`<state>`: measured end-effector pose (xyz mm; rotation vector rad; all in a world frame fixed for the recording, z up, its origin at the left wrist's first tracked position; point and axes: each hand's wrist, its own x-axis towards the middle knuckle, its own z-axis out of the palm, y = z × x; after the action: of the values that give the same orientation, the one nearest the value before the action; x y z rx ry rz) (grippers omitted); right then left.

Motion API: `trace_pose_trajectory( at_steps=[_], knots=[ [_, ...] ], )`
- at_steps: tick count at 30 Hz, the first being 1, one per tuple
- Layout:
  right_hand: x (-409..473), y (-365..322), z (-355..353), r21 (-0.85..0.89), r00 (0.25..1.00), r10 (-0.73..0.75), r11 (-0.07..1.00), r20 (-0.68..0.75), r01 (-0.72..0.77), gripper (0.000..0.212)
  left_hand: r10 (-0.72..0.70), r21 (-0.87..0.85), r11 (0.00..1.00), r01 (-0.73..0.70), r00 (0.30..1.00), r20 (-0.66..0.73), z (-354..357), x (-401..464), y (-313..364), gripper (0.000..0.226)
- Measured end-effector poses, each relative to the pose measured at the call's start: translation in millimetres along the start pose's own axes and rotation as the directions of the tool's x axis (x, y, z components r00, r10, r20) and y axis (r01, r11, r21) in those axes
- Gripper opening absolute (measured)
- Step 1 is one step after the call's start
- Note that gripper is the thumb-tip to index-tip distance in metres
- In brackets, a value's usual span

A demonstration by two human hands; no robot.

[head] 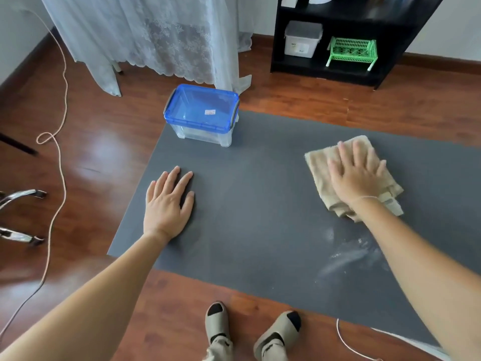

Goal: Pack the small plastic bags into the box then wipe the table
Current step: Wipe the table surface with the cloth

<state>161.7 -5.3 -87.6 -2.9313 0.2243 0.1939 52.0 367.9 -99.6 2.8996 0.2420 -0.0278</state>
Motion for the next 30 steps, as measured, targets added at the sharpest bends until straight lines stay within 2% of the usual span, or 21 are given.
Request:
trace_pose_trajectory(
  at_steps=[1, 2, 4, 6, 8, 9, 10, 11, 13, 14, 16, 17, 18, 19, 20, 22, 24, 25, 26, 28, 30],
  knots=[
    [-2, -16, 4, 0.001, 0.997, 0.08, 0.997, 0.016, -0.08, 0.061, 0.006, -0.001, 1.0, -0.006, 1.0, -0.003, 1, 0, -1, 0.045],
    [-15, -40, 14, -0.01, 0.999, 0.045, 0.999, 0.019, -0.045, 0.062, 0.012, -0.005, 1.0, -0.012, 1.0, -0.002, 1, 0, -2, 0.045],
    [-73, -100, 41, -0.025, 0.956, -0.292, 0.956, 0.032, 0.292, 0.063, 0.018, -0.038, 0.999, -0.018, 1.0, 0.008, 2, 2, -3, 0.044],
    [-155, -142, 65, -0.084, 0.741, -0.665, 0.736, 0.093, 0.672, 0.064, 0.022, -0.102, 0.995, -0.02, 0.999, 0.024, 0, 3, -4, 0.044],
    [-192, -140, 66, -0.074, 0.596, -0.788, 0.592, 0.153, 0.802, 0.063, 0.046, -0.182, 0.983, -0.037, 0.998, 0.042, -7, 6, -12, 0.043],
    [-185, -125, 60, -0.073, 0.581, -0.798, 0.577, 0.162, 0.813, 0.062, 0.078, -0.196, 0.978, -0.064, 0.995, 0.061, -11, 8, -20, 0.042],
    [-170, -103, 56, -0.101, 0.631, -0.766, 0.622, 0.123, 0.776, 0.062, 0.121, -0.183, 0.977, -0.106, 0.99, 0.077, -15, 10, -29, 0.041],
    [-149, -76, 49, -0.11, 0.727, -0.681, 0.719, 0.091, 0.687, 0.062, 0.165, -0.156, 0.976, -0.15, 0.982, 0.09, -18, 11, -38, 0.041],
    [-105, -25, 33, -0.111, 0.949, -0.313, 0.942, 0.038, 0.315, 0.062, 0.228, -0.081, 0.972, -0.219, 0.967, 0.111, -21, 9, -49, 0.042],
    [-89, -12, 25, -0.084, 0.995, -0.097, 0.992, 0.01, 0.098, 0.063, 0.25, -0.042, 0.968, -0.246, 0.96, 0.125, -21, 6, -51, 0.044],
    [-77, -28, 20, -0.029, 0.982, 0.191, 0.981, -0.003, -0.191, 0.066, 0.273, 0.017, 0.96, -0.278, 0.951, 0.147, -18, 0, -49, 0.053],
    [-81, -55, 28, -0.028, 0.98, 0.2, 0.979, 0.006, -0.2, 0.066, 0.274, 0.029, 0.959, -0.281, 0.95, 0.149, -16, -2, -48, 0.055],
    [-93, -87, 40, -0.045, 0.994, 0.113, 0.993, 0.015, -0.112, 0.065, 0.271, 0.033, 0.96, -0.279, 0.951, 0.146, -15, -3, -47, 0.056],
    [-114, -121, 54, -0.052, 0.998, -0.062, 0.997, 0.028, 0.063, 0.064, 0.269, 0.033, 0.961, -0.276, 0.953, 0.143, -15, -3, -48, 0.056],
    [-141, -153, 67, -0.066, 0.959, -0.275, 0.958, 0.061, 0.279, 0.064, 0.268, 0.03, 0.961, -0.275, 0.953, 0.142, -14, -3, -49, 0.056],
    [-200, -187, 80, -0.119, 0.765, -0.627, 0.757, 0.147, 0.643, 0.065, 0.277, 0.001, 0.96, -0.28, 0.95, 0.147, -15, -2, -50, 0.053],
    [-216, -171, 76, -0.116, 0.613, -0.773, 0.602, 0.165, 0.79, 0.065, 0.285, -0.066, 0.958, -0.278, 0.949, 0.138, -16, 1, -53, 0.047],
    [-210, -151, 67, -0.123, 0.597, -0.784, 0.584, 0.17, 0.803, 0.065, 0.289, -0.086, 0.956, -0.279, 0.948, 0.131, -17, 1, -54, 0.045],
    [-198, -125, 58, -0.146, 0.618, -0.768, 0.601, 0.165, 0.786, 0.065, 0.292, -0.089, 0.955, -0.282, 0.948, 0.125, -17, 2, -54, 0.045],
    [-163, -64, 42, -0.174, 0.779, -0.611, 0.759, 0.144, 0.627, 0.063, 0.294, -0.066, 0.956, -0.288, 0.948, 0.122, -17, 1, -54, 0.046],
    [-126, -17, 23, -0.149, 0.963, -0.249, 0.953, 0.102, 0.262, 0.06, 0.298, -0.033, 0.954, -0.296, 0.947, 0.118, -16, 0, -53, 0.047]
  ],
)
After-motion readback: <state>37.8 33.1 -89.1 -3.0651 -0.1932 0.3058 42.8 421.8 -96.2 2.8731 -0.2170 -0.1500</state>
